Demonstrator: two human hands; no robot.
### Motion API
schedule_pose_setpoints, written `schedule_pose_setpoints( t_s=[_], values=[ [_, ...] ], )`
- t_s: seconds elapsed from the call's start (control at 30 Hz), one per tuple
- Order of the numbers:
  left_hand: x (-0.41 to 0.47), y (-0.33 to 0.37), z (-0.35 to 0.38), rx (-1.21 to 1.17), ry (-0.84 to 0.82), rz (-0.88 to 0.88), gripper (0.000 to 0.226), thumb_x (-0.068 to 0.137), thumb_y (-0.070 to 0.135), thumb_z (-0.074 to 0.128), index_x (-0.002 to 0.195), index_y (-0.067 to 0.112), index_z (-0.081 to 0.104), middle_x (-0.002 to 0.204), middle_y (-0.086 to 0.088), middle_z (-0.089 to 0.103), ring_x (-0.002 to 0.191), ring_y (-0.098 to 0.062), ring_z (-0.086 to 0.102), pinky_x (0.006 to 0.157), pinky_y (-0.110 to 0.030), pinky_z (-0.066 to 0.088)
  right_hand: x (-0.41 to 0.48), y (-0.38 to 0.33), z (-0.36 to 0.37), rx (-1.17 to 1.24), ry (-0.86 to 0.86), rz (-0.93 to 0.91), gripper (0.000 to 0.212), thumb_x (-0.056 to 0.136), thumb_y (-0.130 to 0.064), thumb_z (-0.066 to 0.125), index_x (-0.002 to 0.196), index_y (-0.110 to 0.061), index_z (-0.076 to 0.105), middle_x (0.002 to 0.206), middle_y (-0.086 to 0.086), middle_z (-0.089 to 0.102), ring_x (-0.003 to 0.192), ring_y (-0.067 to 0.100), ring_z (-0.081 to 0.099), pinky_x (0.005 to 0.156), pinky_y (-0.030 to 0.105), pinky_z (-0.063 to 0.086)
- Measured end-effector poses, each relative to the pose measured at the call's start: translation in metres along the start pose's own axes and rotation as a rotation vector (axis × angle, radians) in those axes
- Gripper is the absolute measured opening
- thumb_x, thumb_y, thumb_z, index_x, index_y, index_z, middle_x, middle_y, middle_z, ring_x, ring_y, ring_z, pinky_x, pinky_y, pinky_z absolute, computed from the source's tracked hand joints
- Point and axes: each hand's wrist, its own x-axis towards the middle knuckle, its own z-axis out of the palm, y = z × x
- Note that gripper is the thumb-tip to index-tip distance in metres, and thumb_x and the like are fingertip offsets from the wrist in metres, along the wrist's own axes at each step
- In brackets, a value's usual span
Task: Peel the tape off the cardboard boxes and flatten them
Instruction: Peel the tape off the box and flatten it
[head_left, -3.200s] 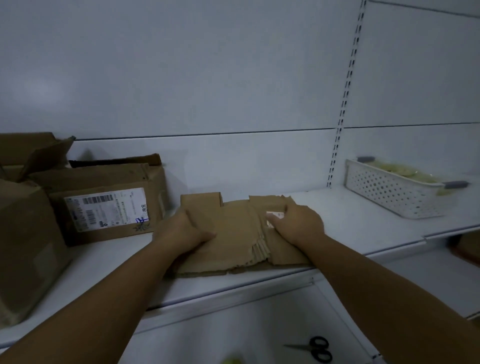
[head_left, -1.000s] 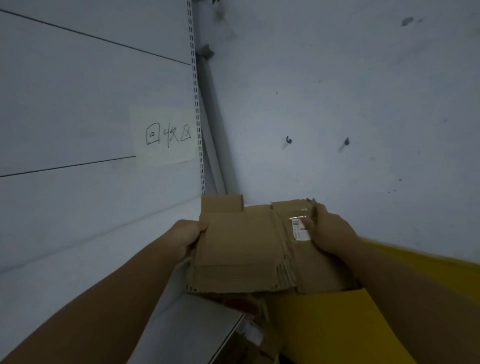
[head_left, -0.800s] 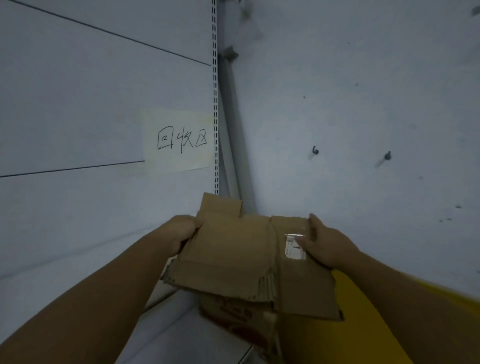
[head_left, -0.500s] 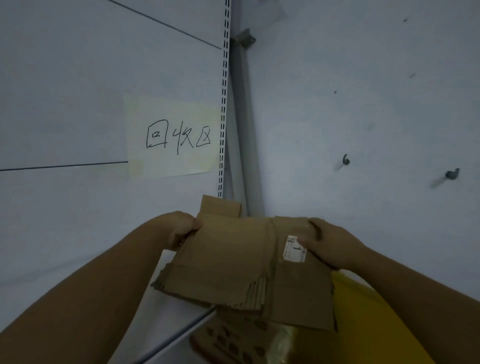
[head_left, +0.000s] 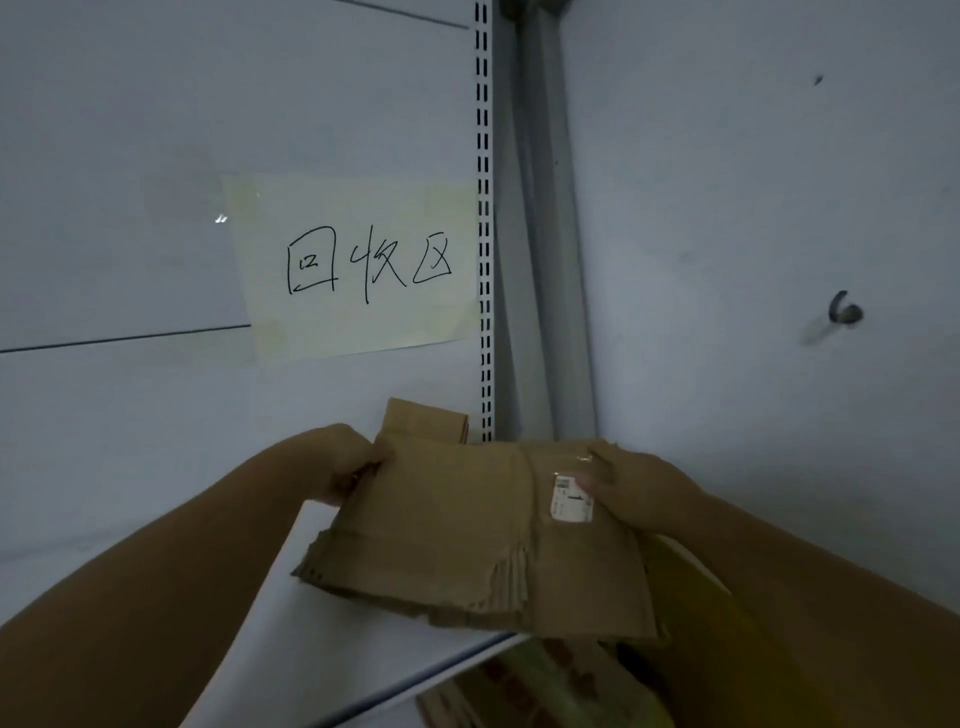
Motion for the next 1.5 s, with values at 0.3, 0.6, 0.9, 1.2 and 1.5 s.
schedule_pose_setpoints(
  t_s=[0.3,0.6,0.9,1.2,1.5],
  values=[
    [-0.019,0.032,0.053,0.501,0.137,0.244,0.047,0.094,0.035,0.050,0.133,0.009,0.050,0.138,-0.012,0.049,0.124,-0.027,0.047,0.103,-0.036,0.036,0.025,0.024,0.008,-0.295,-0.220,-0.022,0.035,0.092,-0.038,0.051,0.070,-0.010,0.056,0.079,0.007,0.067,0.054,0.011,0.049,0.048,0.022,0.040],
    [-0.017,-0.001,0.101,1.075,-0.079,0.330,0.083,0.083,0.075,0.022,0.150,0.028,0.009,0.159,-0.003,0.005,0.145,-0.025,0.004,0.116,-0.051,0.008,0.026,0.014,-0.031,-0.308,-0.480,-0.136,0.051,0.086,-0.052,0.054,0.054,-0.013,0.052,0.051,0.000,0.050,0.046,0.011,0.045,0.044,0.020,0.036],
    [0.014,-0.025,0.085,0.770,0.230,0.373,0.086,0.074,0.075,0.047,0.144,0.028,0.030,0.155,0.001,0.022,0.142,-0.020,0.017,0.115,-0.051,0.014,0.044,-0.029,0.040,-0.195,-0.249,-0.567,0.067,0.092,-0.056,0.035,0.146,-0.019,0.023,0.155,0.007,0.021,0.140,0.026,0.023,0.112,0.046,0.022],
    [0.019,-0.037,0.092,0.539,0.285,0.271,0.061,0.089,0.059,0.041,0.143,0.031,0.032,0.156,0.006,0.023,0.138,-0.017,0.030,0.114,-0.040,0.021,0.059,-0.015,0.078,-0.133,-0.273,-0.537,0.069,0.091,-0.064,0.012,0.149,-0.027,0.008,0.159,-0.002,-0.004,0.145,0.016,-0.009,0.114,0.043,0.000],
    [0.012,-0.028,0.090,0.589,0.238,0.221,0.055,0.096,0.051,0.032,0.146,0.028,0.028,0.157,0.001,0.017,0.141,-0.019,0.024,0.115,-0.037,0.019,0.061,-0.019,0.072,-0.187,-0.323,-0.522,0.065,0.092,-0.061,0.015,0.148,-0.029,0.010,0.159,-0.002,-0.003,0.145,0.017,-0.007,0.114,0.048,-0.001]
  ],
)
